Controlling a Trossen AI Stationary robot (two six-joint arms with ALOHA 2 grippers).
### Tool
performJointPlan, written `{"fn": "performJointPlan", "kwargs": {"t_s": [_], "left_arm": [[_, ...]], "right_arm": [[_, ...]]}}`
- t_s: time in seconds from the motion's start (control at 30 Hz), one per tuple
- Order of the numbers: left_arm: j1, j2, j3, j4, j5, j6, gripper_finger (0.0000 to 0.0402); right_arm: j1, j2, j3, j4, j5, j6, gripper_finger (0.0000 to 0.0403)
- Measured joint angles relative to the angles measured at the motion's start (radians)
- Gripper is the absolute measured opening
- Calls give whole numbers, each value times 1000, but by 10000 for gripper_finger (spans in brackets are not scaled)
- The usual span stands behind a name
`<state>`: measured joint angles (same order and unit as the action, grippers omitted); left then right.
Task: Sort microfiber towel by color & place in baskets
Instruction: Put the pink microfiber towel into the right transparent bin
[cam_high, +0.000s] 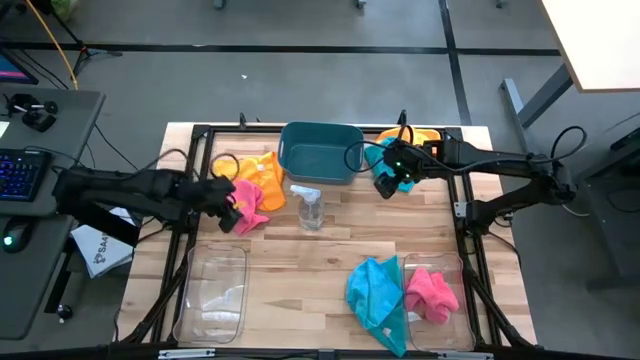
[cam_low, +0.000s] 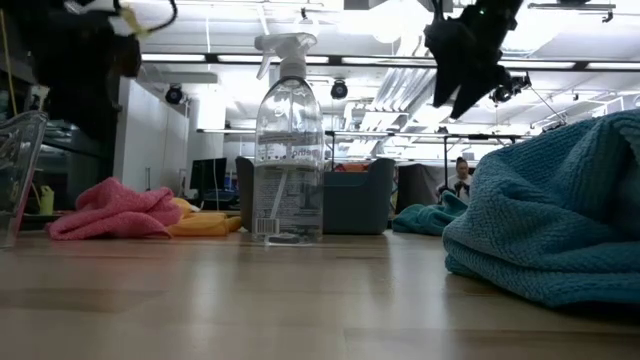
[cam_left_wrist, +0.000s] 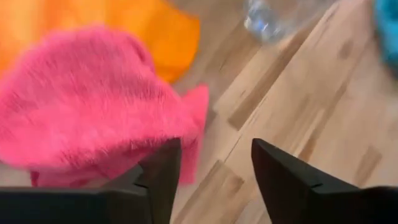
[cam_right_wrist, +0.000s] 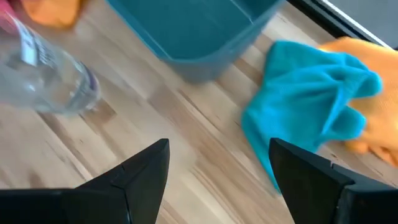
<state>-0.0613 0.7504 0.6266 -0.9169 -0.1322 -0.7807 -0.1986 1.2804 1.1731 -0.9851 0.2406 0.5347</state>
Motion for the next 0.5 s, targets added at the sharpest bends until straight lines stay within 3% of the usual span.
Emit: {"fn": "performJointPlan", "kwargs": {"t_s": [0.13,0.33,0.5], "left_arm": [[-21,79,-3,43,-36,27,202],[-34,180,6,94,-80,348,202],[-47,258,6,116,-80,443,202]], "right_arm": [[0,0,0,-35,25,-25,271],[-1,0,0,-80,45,-87,271],[-5,0,0,-114,48,-99,271]]}}
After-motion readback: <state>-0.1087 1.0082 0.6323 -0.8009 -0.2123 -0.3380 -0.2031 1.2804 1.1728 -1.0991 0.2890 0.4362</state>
